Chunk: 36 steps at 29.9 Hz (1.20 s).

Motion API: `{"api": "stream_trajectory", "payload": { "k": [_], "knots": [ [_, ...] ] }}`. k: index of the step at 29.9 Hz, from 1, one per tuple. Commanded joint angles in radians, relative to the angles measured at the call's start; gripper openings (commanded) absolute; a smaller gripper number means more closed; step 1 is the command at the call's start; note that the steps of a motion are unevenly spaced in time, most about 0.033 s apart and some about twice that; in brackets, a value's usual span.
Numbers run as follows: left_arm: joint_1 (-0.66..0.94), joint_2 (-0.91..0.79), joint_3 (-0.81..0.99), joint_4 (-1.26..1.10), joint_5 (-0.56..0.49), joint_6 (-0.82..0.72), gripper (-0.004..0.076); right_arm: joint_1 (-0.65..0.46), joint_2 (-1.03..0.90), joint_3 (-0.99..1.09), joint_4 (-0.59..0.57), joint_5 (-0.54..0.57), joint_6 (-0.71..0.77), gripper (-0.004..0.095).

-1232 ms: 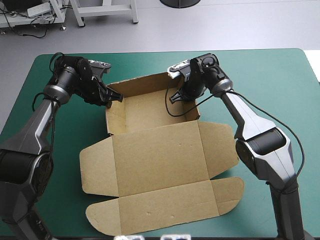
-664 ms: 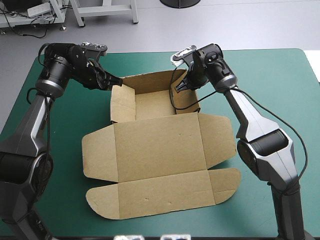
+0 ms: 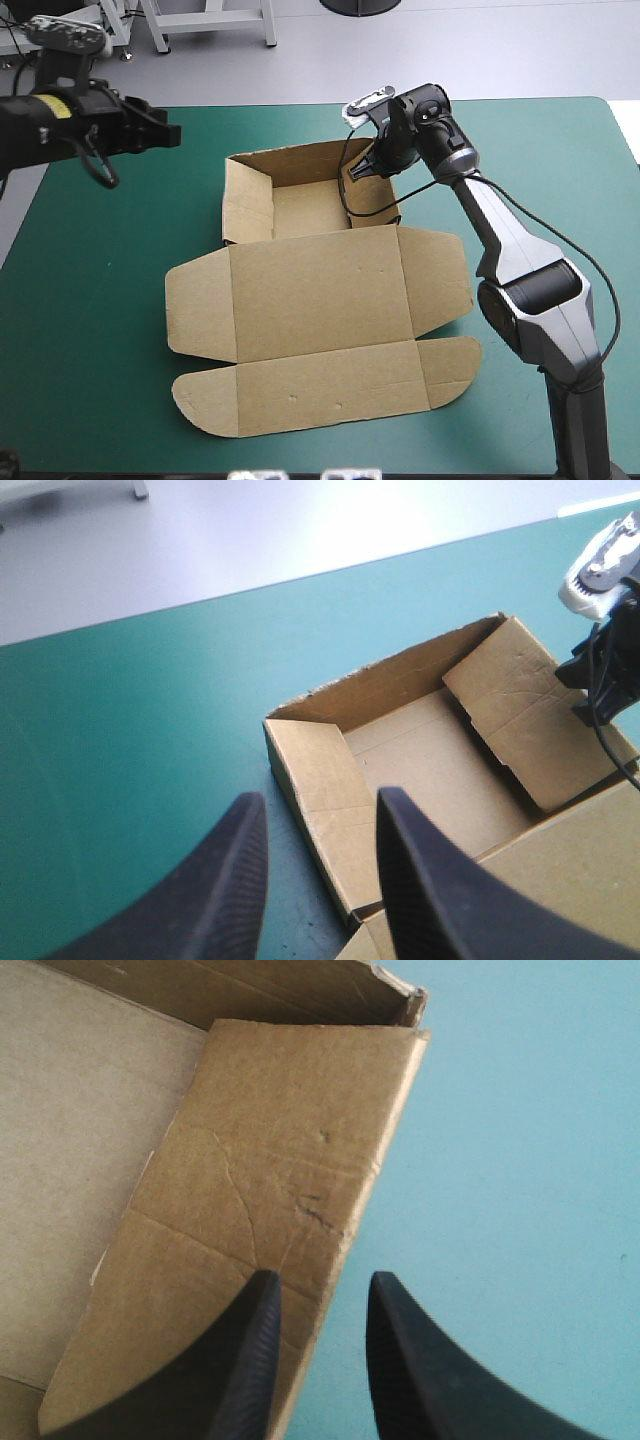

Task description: Fold the box

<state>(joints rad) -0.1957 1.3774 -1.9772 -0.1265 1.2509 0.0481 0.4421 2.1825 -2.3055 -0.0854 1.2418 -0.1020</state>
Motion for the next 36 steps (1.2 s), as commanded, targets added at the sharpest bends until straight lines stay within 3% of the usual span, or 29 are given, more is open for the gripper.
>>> {"api": "stream_trajectory", "payload": {
  "k": [1, 15, 31, 34, 36],
  "knots": [
    [0.002, -0.137, 0.028, 0.036, 0.032, 0.005, 0.0261, -0.011, -0.095, -0.033, -0.006, 0.008, 0.005, 0.0284],
    [0.002, -0.485, 0.418, 0.225, 0.032, 0.005, 0.0262, -0.030, -0.093, -0.031, 0.056, 0.008, 0.010, 0.0283],
    [0.002, -0.522, 0.446, 0.268, 0.032, 0.005, 0.0262, -0.030, 0.012, -0.031, 0.073, 0.008, 0.010, 0.0281],
    [0.002, -0.522, 0.446, 0.268, 0.032, 0.005, 0.0262, -0.030, 0.029, -0.031, 0.092, 0.008, 0.010, 0.0225],
    [0.002, -0.522, 0.446, 0.268, 0.032, 0.005, 0.0262, -0.030, 0.031, -0.031, 0.103, 0.008, 0.010, 0.0108]
  ]
}}
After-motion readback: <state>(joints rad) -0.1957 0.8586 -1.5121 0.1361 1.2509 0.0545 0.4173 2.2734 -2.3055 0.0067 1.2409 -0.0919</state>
